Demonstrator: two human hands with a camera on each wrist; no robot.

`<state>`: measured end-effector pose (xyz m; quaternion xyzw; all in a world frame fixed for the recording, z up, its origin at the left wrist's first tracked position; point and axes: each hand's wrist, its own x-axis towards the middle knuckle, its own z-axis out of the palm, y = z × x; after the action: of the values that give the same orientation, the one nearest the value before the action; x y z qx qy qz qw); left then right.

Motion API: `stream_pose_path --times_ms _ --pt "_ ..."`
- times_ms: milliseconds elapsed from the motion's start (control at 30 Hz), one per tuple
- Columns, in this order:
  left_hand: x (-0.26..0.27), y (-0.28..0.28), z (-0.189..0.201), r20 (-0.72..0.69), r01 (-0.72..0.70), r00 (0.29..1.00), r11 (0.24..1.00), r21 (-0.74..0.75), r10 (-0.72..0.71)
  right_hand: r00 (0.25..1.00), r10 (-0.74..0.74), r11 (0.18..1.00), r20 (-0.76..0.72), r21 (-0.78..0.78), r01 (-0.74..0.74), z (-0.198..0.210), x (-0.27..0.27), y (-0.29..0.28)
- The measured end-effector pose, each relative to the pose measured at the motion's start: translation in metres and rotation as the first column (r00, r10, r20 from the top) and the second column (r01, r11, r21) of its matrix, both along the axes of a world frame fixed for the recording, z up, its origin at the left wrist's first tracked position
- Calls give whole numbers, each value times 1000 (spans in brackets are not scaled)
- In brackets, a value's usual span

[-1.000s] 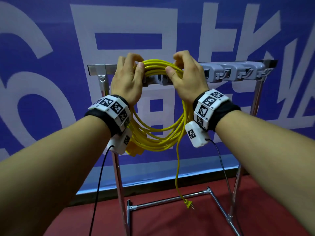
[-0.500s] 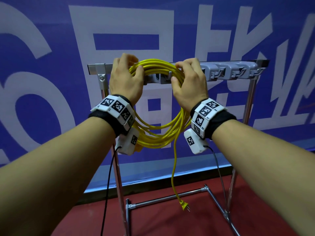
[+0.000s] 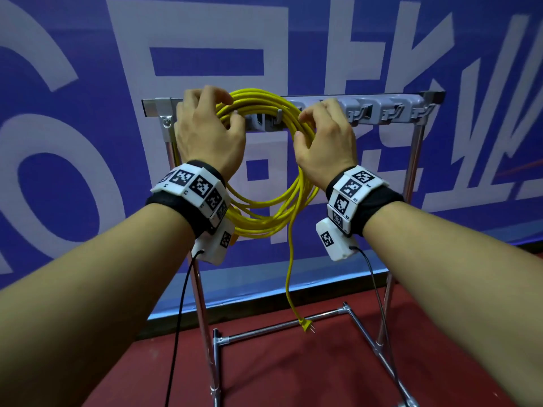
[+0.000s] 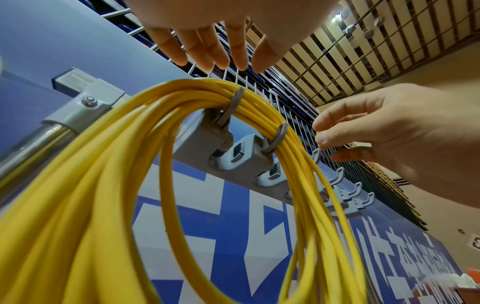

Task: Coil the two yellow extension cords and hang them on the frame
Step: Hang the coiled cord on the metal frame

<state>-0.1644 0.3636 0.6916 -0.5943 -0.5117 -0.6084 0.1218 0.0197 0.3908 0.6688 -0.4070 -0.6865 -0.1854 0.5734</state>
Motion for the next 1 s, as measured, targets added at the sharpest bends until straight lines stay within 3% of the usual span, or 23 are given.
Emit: stream_pose_path --times_ms 200,367,500,600,733,833,1000 --pt "30 -37 -39 5 29 1000 999 -13 -29 997 46 987 63 -158 -36 -25 35 -40" --pt "69 -76 -94 20 58 998 997 -49 -57 992 90 929 88 -367 -52 -72 72 -87" --pt "101 -89 -158 127 152 984 953 -263 -121 982 152 839 108 -539 -70 -133 96 -106" --pt "123 -91 -224 187 180 977 867 -465 -103 980 184 747 68 -658 -95 -195 103 -110" --pt "162 -98 -327 166 183 982 706 -684 -94 977 211 587 11 -801 -118 -294 113 -111" --pt "183 -112 -413 182 166 983 563 -809 -29 976 218 401 -19 -910 -107 -377 126 -119" --pt "203 -158 -556 184 151 979 303 -941 84 971 234 93 50 -995 29 -534 151 -150"
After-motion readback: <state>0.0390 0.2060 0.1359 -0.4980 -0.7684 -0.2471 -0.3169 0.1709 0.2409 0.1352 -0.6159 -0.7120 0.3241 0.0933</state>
